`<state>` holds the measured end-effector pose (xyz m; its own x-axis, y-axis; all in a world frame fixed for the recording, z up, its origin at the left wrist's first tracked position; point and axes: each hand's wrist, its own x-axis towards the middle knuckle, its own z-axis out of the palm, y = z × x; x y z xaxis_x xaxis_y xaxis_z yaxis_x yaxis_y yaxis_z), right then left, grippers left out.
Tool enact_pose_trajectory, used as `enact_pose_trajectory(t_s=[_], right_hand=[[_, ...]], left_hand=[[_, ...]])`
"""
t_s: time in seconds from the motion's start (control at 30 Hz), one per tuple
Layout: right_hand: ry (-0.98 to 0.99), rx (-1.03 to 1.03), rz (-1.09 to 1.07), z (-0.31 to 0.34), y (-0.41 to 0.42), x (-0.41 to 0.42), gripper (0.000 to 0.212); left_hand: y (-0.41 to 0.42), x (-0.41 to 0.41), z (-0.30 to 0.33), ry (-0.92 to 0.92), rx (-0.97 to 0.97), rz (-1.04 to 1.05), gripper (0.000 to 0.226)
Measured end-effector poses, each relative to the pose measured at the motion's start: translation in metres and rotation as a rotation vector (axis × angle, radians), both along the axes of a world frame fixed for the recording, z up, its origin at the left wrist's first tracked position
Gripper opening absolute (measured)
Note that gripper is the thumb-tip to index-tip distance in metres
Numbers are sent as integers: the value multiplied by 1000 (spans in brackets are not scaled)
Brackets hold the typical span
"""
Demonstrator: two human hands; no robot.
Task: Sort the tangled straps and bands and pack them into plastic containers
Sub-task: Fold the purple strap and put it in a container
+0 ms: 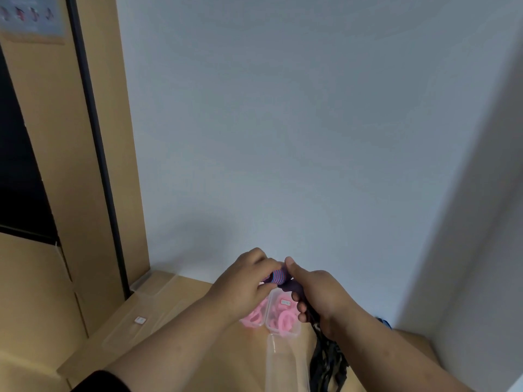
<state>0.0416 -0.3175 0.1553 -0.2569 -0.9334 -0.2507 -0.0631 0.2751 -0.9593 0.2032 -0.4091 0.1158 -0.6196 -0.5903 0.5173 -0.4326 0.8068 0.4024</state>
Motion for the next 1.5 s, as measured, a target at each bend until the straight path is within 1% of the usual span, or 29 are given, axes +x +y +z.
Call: enact_pose_trajectory(t_s=[0.07,0.17,0.23,0.27,0.3,0.33,0.37,0.47,0.5,0.53,0.57,0.63,0.7,0.77,0.83,0.87,0.97,1.03,1.13,1.2,1.23,1.27,1.37,1.43,1.5], right_hand=[[1,-6,-21,-1,1,1,60],[-75,14,-41,-2,2,3,49],[-131,20,-60,-2,2,4,45],[-138,17,-71,-2,1,4,43],[-124,8,-84,-2,1,4,42],[-100,-8,-98,-1,0,3,41],[-75,-31,-110,0,-2,2,40],[-9,-107,-108,2,-4,-1,39],[16,-122,-92,2,-4,-1,39],[41,-133,-71,2,-3,0,40],[60,-141,-48,0,-3,0,40],[73,-148,-11,-3,-2,2,40],[45,-134,-12,-5,-2,3,39],[-9,-103,-14,-5,-3,3,37],[-46,-56,3,-4,-4,3,37],[-65,-33,9,-4,-4,3,37],[-145,11,-7,-3,-5,2,42],[-187,30,-7,-4,-6,0,45],[-218,66,18,-5,-5,-1,48],[-221,83,24,-4,-4,-2,44],[-224,82,23,-5,-4,-3,40],[-237,73,20,-5,-4,-4,36],[-284,33,-21,-9,-8,-8,31],[-316,27,-62,-10,-11,-8,34],[-351,-21,-76,-7,-13,-7,43]], left_hand=[[2,-2,-5,-5,-115,-19,33],[4,-4,-9,41,-239,-26,34],[5,-4,-9,88,-263,-59,42],[4,-4,-9,99,-254,-79,45],[3,-3,-9,113,-206,-95,46],[3,-2,-9,145,-105,-103,46],[5,-1,-9,201,51,-107,45],[16,-4,-1,458,698,-29,49],[18,-6,2,514,873,-3,46],[19,-8,6,543,995,1,41],[21,-10,10,555,1068,-6,35],[24,-13,16,583,1115,-35,26],[24,-15,17,613,1089,-36,18],[19,-15,14,600,1004,-13,9],[14,-15,10,551,887,9,7],[12,-14,7,504,796,20,10],[11,-13,1,279,417,86,26],[11,-13,-5,217,214,88,35],[15,-14,-13,130,40,31,38],[16,-15,-17,101,-36,1,36],[17,-15,-19,120,-31,-22,36],[17,-15,-20,155,40,-54,37],[24,-11,-17,280,369,-182,43],[33,-10,-17,292,460,-131,53],[43,-15,-22,359,499,2,55]])
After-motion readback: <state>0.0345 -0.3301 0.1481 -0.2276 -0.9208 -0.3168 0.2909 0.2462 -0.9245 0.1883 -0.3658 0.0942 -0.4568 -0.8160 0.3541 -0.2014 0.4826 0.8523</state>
